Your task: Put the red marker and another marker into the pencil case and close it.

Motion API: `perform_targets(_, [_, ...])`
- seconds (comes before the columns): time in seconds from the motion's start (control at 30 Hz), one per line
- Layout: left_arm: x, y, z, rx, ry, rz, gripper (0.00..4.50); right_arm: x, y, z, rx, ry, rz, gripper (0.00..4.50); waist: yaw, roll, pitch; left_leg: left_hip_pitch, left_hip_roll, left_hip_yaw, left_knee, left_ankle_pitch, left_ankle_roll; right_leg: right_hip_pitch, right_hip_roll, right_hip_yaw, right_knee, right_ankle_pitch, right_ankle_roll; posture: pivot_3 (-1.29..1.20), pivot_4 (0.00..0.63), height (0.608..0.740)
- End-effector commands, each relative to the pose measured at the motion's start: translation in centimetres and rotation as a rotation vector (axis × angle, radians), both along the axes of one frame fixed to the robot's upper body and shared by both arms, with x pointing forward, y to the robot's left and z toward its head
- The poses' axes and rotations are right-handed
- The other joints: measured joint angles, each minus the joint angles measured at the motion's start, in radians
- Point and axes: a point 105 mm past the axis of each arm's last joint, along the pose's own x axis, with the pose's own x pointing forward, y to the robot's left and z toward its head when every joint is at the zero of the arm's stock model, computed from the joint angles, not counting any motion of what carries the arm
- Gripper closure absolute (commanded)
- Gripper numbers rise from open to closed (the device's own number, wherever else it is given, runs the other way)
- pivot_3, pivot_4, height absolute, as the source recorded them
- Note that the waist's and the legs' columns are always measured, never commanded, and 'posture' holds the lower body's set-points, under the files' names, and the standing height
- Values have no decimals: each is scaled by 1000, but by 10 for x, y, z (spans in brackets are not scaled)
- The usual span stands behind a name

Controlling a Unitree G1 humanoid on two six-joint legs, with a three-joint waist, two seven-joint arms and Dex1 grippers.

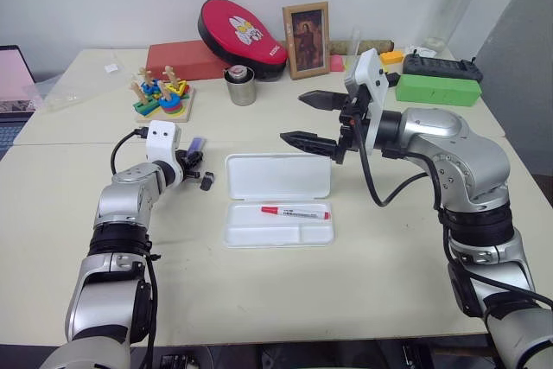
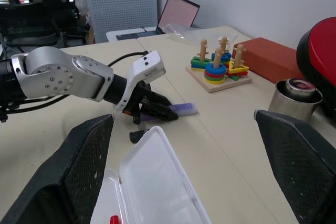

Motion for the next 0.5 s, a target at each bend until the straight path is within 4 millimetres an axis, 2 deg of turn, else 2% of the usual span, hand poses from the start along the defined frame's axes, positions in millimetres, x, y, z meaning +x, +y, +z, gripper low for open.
perform_targets(0.03, [-2, 16, 11, 10, -53, 69, 3310, -5, 2, 5, 3, -35, 25, 0, 0, 0, 0, 0, 0, 0, 0, 0, 0, 0, 0, 0, 0, 0, 0, 0, 150, 740])
perform_targets(0.13, [0, 17, 23, 14, -109, 80, 3310, -8, 2, 6, 8, -35, 44, 0, 1, 0, 0, 0, 0, 0, 0, 0, 0, 0, 0, 0, 0, 0, 0, 0, 150, 740])
perform_targets(0.2, [3, 17, 43, 36, -212, 81, 3310, -10, 2, 7, 13, -34, 58, 0, 3, 0, 0, 0, 0, 0, 0, 0, 0, 0, 0, 0, 0, 0, 0, 0, 150, 740])
perform_targets(0.27, [5, 13, 81, -6, -378, 75, 3310, -15, 0, 9, 19, -36, 86, 0, 4, 0, 0, 0, 0, 0, 0, 0, 0, 0, 0, 0, 0, 0, 0, 0, 150, 740])
perform_targets(0.3, [3, 6, 110, 5, -486, 31, 3310, -19, -2, 12, 30, -39, 105, 0, 5, 0, 0, 0, 0, 0, 0, 0, 0, 0, 0, 0, -1, 0, 0, 0, 150, 740])
perform_targets(0.33, [0, -3, 134, 19, -575, -18, 3310, -23, -5, 15, 38, -40, 120, 0, 6, 0, 0, -1, 0, 0, 0, 0, 0, 0, 0, 0, -1, 0, 0, 0, 150, 740])
perform_targets(0.4, [-10, -27, 168, 10, -679, -154, 3310, -31, -9, 17, 44, -39, 152, 0, 13, 0, 0, -5, 0, -3, 1, 0, 0, -1, 0, -3, -1, 0, 0, 0, 150, 740])
perform_targets(0.5, [-37, -87, 194, -39, -734, -500, 3310, -40, -20, 21, 47, -48, 174, 0, 15, 0, 0, -5, -1, -3, 1, 0, 0, -1, -1, -3, -4, 0, 0, 0, 150, 740])
